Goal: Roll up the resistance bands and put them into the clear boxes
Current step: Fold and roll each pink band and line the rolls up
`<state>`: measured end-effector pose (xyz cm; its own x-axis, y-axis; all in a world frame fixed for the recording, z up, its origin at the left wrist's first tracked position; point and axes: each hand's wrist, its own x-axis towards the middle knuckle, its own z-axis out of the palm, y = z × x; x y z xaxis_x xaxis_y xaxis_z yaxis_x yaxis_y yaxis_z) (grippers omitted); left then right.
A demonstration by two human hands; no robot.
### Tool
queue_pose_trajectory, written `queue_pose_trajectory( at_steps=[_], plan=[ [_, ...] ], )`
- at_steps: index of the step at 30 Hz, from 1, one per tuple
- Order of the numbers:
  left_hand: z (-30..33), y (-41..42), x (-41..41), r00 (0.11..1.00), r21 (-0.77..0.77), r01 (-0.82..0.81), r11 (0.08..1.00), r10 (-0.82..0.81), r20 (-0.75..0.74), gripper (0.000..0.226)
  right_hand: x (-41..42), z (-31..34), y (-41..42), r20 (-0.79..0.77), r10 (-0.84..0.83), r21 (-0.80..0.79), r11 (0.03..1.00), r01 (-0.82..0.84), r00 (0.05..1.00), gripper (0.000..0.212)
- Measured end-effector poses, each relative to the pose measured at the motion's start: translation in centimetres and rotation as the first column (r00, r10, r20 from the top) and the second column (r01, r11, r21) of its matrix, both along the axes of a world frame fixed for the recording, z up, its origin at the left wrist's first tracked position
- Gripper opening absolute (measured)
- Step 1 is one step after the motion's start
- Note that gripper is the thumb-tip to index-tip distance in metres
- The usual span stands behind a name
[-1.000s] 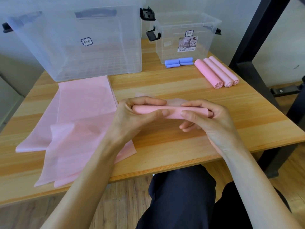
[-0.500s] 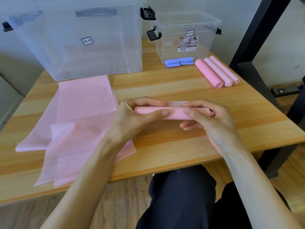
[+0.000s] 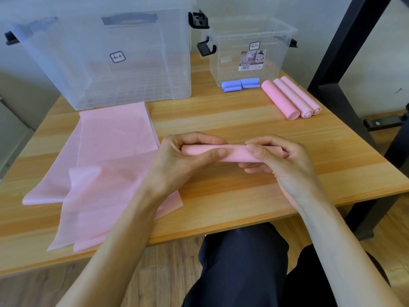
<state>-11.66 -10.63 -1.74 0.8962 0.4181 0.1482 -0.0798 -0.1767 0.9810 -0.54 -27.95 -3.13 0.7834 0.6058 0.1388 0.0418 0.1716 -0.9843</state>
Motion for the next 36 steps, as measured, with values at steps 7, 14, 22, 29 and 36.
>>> queue_pose_trajectory(
  at_steps=[7,14,22,29,36],
  plan=[
    [-0.4,-0.1,0.2,1.000,-0.179,-0.018,0.984,0.021,0.013,0.062,-0.1,-0.6,-0.2,-0.062,-0.004,0.021,1.000,0.006,0.998,0.028],
    [1.5,-1.2,1.3,0.998,-0.526,-0.061,0.848,0.047,-0.041,0.050,1.3,1.0,-0.9,-0.207,0.006,0.026,1.000,0.000,0.978,0.038],
    [3.8,-1.2,5.4,0.986,-0.253,0.004,0.967,-0.045,-0.158,0.016,8.0,8.0,-1.4,-0.166,0.013,-0.240,0.969,-0.053,0.986,0.063],
    [4.4,-2.8,10.5,0.959,-0.118,0.097,0.988,-0.125,-0.256,0.038,13.7,11.1,1.4,-0.017,0.056,-0.600,0.798,-0.055,0.998,0.060],
    [2.7,-3.6,15.8,0.942,0.023,0.085,0.996,-0.073,-0.327,0.068,17.9,10.0,6.3,0.227,0.056,-0.733,0.668,0.133,0.972,0.044]
  ],
)
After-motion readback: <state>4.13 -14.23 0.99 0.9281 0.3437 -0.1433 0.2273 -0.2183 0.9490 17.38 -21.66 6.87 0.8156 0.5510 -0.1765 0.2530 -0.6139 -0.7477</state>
